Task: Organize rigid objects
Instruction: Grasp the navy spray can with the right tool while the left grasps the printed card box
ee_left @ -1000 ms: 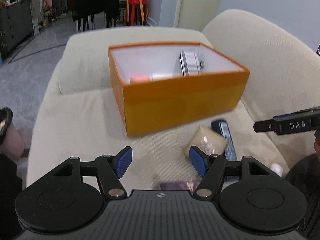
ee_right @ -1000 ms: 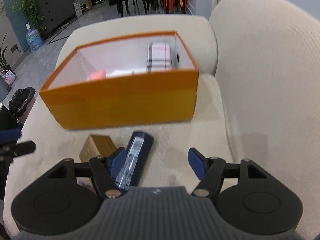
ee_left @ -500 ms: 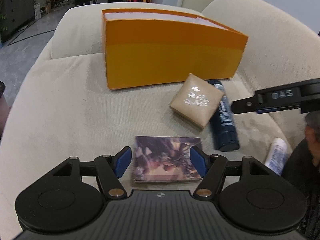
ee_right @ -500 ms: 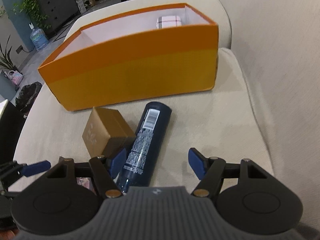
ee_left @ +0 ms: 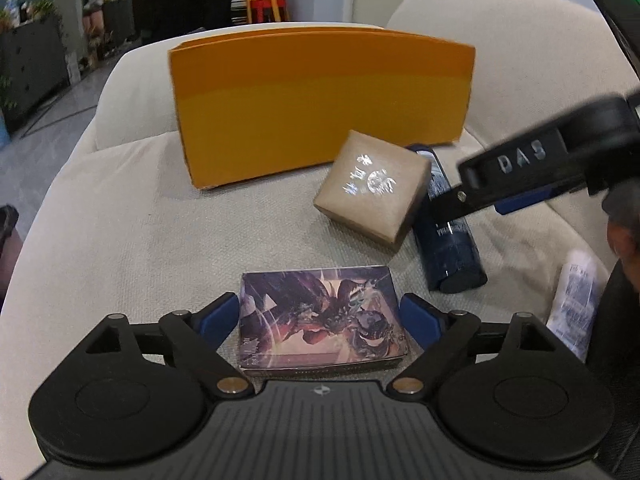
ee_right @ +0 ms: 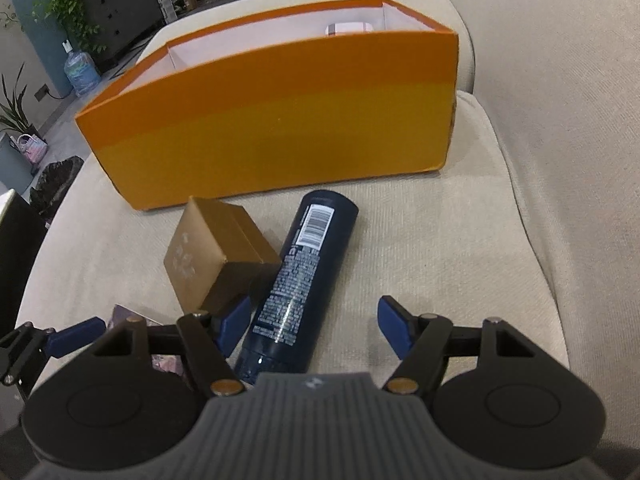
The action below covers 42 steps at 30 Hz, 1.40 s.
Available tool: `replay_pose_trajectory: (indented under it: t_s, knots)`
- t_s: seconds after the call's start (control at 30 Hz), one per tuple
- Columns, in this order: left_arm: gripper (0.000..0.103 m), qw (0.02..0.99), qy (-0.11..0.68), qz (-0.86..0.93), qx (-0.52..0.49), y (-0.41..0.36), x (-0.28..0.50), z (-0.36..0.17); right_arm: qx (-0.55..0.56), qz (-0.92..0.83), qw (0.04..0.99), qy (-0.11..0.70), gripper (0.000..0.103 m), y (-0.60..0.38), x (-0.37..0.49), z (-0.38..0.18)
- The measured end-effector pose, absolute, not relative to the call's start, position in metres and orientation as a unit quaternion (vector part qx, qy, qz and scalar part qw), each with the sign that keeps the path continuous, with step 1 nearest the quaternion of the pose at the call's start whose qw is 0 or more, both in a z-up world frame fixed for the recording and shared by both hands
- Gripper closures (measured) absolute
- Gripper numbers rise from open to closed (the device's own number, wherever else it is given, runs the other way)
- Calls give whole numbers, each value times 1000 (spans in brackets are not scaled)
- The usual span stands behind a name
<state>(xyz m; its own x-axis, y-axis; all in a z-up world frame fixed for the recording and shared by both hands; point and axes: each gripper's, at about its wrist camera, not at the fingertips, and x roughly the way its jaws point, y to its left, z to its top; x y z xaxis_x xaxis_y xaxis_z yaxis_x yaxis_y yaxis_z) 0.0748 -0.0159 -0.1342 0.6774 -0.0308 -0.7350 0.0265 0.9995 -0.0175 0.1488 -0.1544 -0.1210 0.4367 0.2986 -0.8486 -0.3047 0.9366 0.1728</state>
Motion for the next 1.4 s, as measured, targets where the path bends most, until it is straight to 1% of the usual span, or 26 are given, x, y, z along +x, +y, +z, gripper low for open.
replay_pose_trajectory:
  t_s: [0.4,0.73,0.77,0.83,0.87,0.9,0.93,1.07,1.17,1.4]
  knots:
    - [0,907,420,-21,-1,-14,85,-151,-2,176,841,512,33,-145,156,-132]
    - [0,903,429,-24,6,-14,86,-149,-53,174,835,520,33,-123,160,-145]
    - [0,903,429,-24,7,-14,86,-149,-62,172,835,519,35,-120,158,-145]
    - [0,902,431,-21,9,-12,86,-148,-72,164,837,517,45,-119,156,-146]
    - [0,902,432,-19,9,-11,86,-148,-69,154,839,517,55,-122,155,-144]
    - [0,902,432,-16,10,-9,84,-148,-59,139,842,518,60,-128,155,-142]
    - [0,902,432,-13,10,-7,83,-148,-49,125,844,520,58,-133,156,-142]
    - [0,904,427,-7,4,-1,82,-148,-16,101,845,524,58,-146,160,-141]
    - [0,907,422,-3,3,-1,83,-149,-25,108,848,519,52,-140,160,-142]
    - [0,910,414,0,14,-3,87,-153,-32,108,851,514,51,-134,166,-145]
